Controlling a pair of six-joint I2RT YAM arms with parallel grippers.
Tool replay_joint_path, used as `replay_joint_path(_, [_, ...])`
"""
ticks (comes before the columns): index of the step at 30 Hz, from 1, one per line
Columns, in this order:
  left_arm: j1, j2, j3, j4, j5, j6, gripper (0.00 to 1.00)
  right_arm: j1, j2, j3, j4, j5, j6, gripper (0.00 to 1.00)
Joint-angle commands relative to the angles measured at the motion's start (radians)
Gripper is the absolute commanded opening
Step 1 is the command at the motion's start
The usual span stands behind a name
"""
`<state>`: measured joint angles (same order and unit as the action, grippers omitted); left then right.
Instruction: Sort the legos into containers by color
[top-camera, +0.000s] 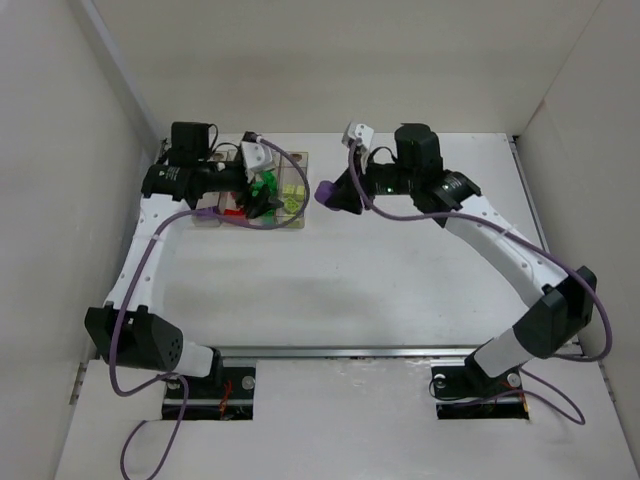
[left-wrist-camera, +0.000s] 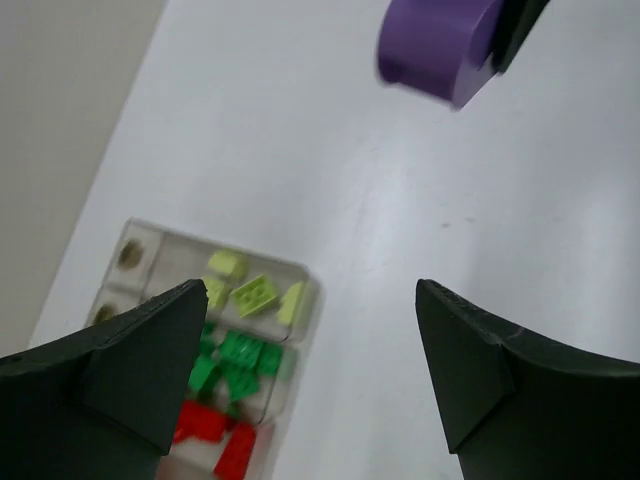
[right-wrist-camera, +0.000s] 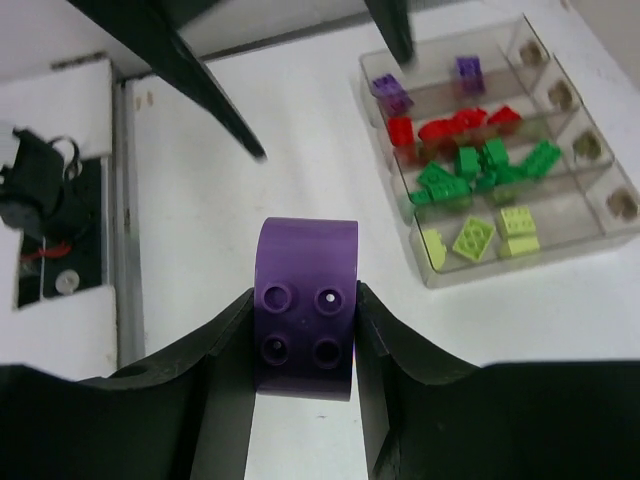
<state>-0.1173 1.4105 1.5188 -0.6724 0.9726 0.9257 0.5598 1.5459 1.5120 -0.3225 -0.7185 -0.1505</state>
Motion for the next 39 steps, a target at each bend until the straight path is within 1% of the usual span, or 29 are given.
replay_joint_path(1, [-0.077,-0.008,0.012,-0.165,0.193,0.108,0.83,0.064,-0.087,-0.036,0.062,-0.027,-0.231,0.0])
replay_joint_path(2, [-0.099,-0.024,0.012,-0.165,0.193,0.108,0.84,0.086,-0.096,-0.036,0.062,0.005,-0.248,0.0])
replay_joint_path(4, [-0.158,-0.038,0.003,-0.165,0.17,0.119,0.84,0.107,-0.108,-0.049,0.062,0.019,-0.299,0.0])
replay_joint_path(5, [-0.174,-0.038,-0.006,-0.13,0.17,0.083,0.84,0.121,-0.109,-0.049,0.051,0.019,-0.299,0.0])
replay_joint_path(7, [-0.194,-0.048,-0.006,-0.098,0.17,0.03,0.84,0.132,-0.109,-0.038,0.042,0.019,-0.313,0.0])
replay_joint_path(9, [-0.194,-0.048,0.006,-0.089,0.184,0.018,0.83,0.141,-0.109,-0.038,0.013,0.019,-0.34,0.0])
replay_joint_path(10, [-0.203,-0.048,0.006,-0.079,0.184,0.006,0.77,0.141,-0.109,-0.027,0.002,0.019,-0.349,0.0])
replay_joint_path(13, [-0.203,-0.048,0.017,-0.079,0.193,-0.016,0.68,0.153,-0.109,-0.036,-0.019,0.019,-0.368,0.0])
replay_joint_path(14, [-0.203,-0.048,0.017,-0.079,0.193,-0.027,0.63,0.163,-0.109,-0.036,-0.029,0.033,-0.379,0.0])
replay_joint_path(15, [-0.203,-0.048,0.017,-0.079,0.207,-0.027,0.6,0.163,-0.109,-0.036,-0.029,0.033,-0.388,0.0])
replay_joint_path(18, [-0.203,-0.058,0.017,-0.098,0.218,-0.036,0.58,0.172,-0.118,-0.036,-0.039,0.053,-0.388,0.0])
replay_joint_path(20, [-0.213,-0.067,0.017,-0.098,0.218,-0.036,0.58,0.172,-0.118,-0.036,-0.039,0.053,-0.388,0.0])
replay_joint_path(23, [-0.223,-0.067,0.017,-0.027,0.218,-0.117,0.58,0.181,-0.107,-0.036,-0.039,0.053,-0.388,0.0])
replay_joint_path(26, [-0.223,-0.085,0.008,0.01,0.204,-0.163,0.52,0.19,-0.098,-0.027,-0.039,0.053,-0.388,0.0])
replay_joint_path(28, [-0.223,-0.085,-0.002,0.02,0.204,-0.163,0.46,0.201,-0.098,-0.027,-0.039,0.053,-0.388,0.0])
replay_joint_path(30, [-0.223,-0.094,-0.012,0.02,0.204,-0.174,0.36,0.201,-0.098,-0.027,-0.03,0.053,-0.388,0.0])
replay_joint_path(31, [-0.223,-0.094,-0.012,0.02,0.204,-0.185,0.21,0.201,-0.098,-0.027,-0.03,0.053,-0.388,0.0])
replay_joint_path(32, [-0.223,-0.094,-0.012,0.02,0.195,-0.185,0.14,0.201,-0.098,-0.027,-0.03,0.053,-0.388,0.0])
replay_joint_path(33, [-0.223,-0.094,-0.025,0.033,0.195,-0.2,0.08,0.201,-0.089,-0.027,-0.03,0.071,-0.388,0.05])
replay_joint_path(34, [-0.223,-0.105,-0.035,0.033,0.184,-0.211,0.02,0.201,-0.089,-0.027,-0.021,0.083,-0.373,0.27])
replay_joint_path(35, [-0.223,-0.105,-0.035,0.052,0.172,-0.249,0.0,0.201,-0.089,-0.027,-0.009,0.108,-0.341,0.58])
replay_joint_path(36, [-0.223,-0.117,-0.067,0.069,0.138,-0.278,0.0,0.201,-0.089,-0.027,0.003,0.138,-0.316,0.99])
replay_joint_path(38, [-0.223,-0.128,-0.107,0.169,0.086,-0.359,0.0,0.201,-0.089,-0.076,0.08,0.267,-0.253,1.0])
replay_joint_path(39, [-0.194,-0.143,-0.138,0.224,0.007,-0.48,0.0,0.201,-0.099,-0.1,0.117,0.321,-0.188,1.0])
